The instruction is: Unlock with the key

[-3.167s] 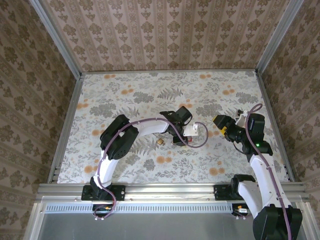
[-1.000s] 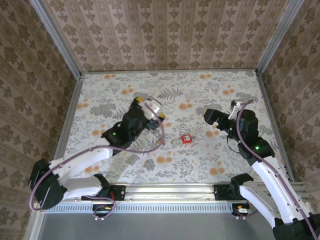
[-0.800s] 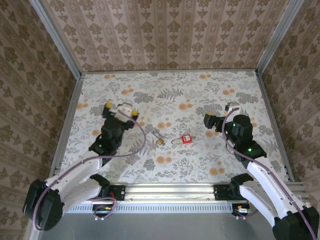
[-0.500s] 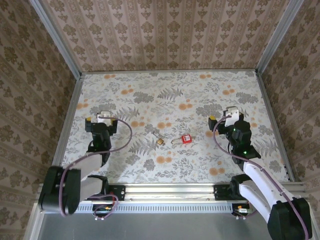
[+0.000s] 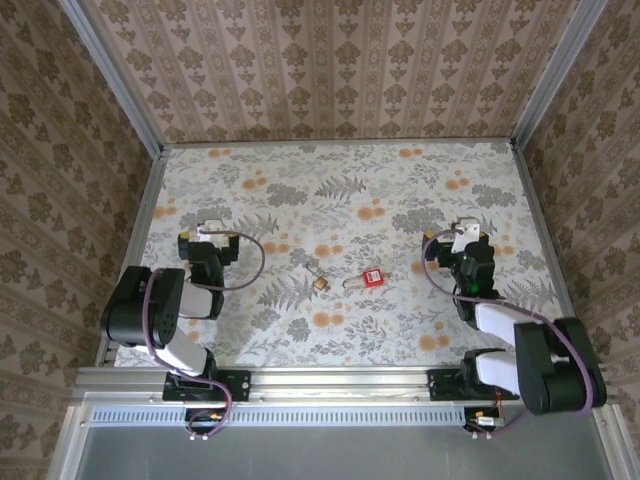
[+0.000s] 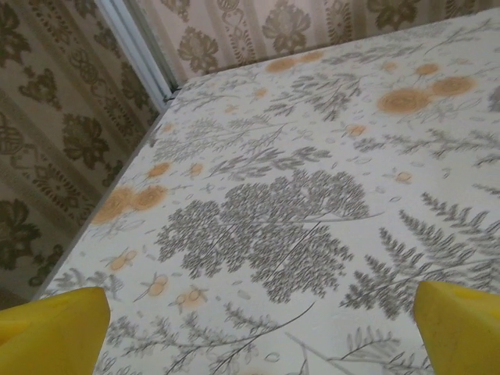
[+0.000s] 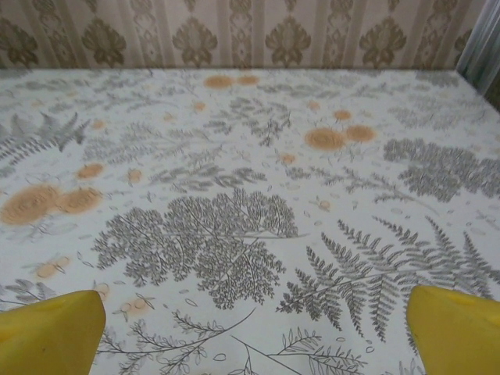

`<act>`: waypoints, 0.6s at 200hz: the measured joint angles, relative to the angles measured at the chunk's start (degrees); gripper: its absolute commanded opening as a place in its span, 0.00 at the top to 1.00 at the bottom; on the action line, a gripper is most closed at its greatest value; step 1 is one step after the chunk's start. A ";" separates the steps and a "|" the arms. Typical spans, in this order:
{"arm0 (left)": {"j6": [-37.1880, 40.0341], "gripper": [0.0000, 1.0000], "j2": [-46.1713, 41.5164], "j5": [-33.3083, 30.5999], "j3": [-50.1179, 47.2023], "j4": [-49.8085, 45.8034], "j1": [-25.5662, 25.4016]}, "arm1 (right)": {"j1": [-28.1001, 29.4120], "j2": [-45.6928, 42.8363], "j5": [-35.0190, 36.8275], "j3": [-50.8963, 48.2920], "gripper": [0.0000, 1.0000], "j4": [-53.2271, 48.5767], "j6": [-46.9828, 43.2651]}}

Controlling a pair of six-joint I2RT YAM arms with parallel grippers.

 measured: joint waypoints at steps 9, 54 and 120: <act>-0.22 0.00 0.00 0.28 0.76 -0.28 0.15 | -0.02 3.72 -0.13 0.72 0.00 2.01 -0.02; -1.86 0.00 -0.02 0.59 3.96 -4.20 1.49 | -0.07 16.20 -0.52 5.53 0.00 5.20 -0.04; -2.54 0.00 -0.02 0.79 4.20 -6.62 1.51 | -1.38 16.20 -0.83 10.38 0.00 3.65 1.09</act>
